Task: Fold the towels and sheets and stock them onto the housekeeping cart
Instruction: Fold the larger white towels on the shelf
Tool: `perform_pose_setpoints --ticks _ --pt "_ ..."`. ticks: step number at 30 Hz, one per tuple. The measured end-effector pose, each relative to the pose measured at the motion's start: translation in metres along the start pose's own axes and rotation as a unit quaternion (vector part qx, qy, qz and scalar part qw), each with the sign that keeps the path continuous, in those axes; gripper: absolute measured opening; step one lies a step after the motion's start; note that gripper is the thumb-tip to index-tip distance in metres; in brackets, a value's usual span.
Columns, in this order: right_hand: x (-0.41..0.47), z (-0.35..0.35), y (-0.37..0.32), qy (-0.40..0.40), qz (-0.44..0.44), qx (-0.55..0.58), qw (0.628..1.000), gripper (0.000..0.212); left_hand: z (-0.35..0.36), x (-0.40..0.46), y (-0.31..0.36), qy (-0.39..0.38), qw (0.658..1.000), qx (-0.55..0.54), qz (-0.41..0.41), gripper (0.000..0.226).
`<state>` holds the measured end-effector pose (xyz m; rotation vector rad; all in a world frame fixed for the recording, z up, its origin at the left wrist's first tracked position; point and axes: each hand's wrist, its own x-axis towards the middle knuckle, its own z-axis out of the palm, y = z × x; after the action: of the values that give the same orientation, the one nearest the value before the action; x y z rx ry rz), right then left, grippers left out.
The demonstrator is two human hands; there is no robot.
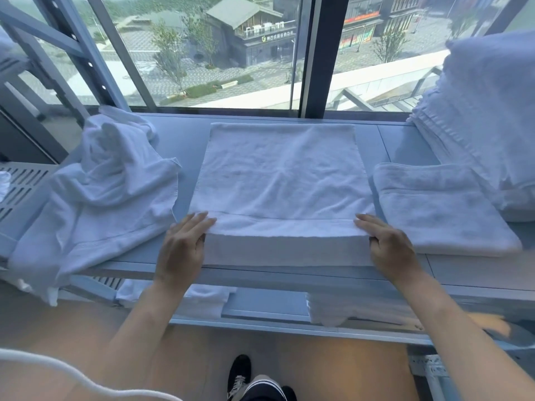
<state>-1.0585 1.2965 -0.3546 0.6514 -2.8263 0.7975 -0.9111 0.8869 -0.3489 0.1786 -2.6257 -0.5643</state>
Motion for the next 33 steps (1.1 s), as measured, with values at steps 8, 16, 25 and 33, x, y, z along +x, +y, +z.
perform_pose_setpoints --ticks 8,16,25,33 --pt "-0.053 0.016 0.007 -0.010 0.013 0.046 0.999 0.070 0.019 -0.078 -0.015 -0.017 1.000 -0.012 0.002 0.041" --pt "-0.045 0.014 0.010 -0.005 0.010 0.041 0.999 0.071 0.022 -0.074 -0.016 -0.020 0.999 -0.017 0.023 0.040" --pt "-0.024 -0.010 -0.005 0.061 0.019 0.070 0.996 0.054 -0.010 -0.036 -0.004 0.031 0.999 -0.033 0.000 0.036" --pt "-0.057 -0.001 -0.004 0.017 0.043 0.107 0.993 0.061 0.009 -0.109 -0.004 -0.015 0.999 -0.040 0.013 0.044"
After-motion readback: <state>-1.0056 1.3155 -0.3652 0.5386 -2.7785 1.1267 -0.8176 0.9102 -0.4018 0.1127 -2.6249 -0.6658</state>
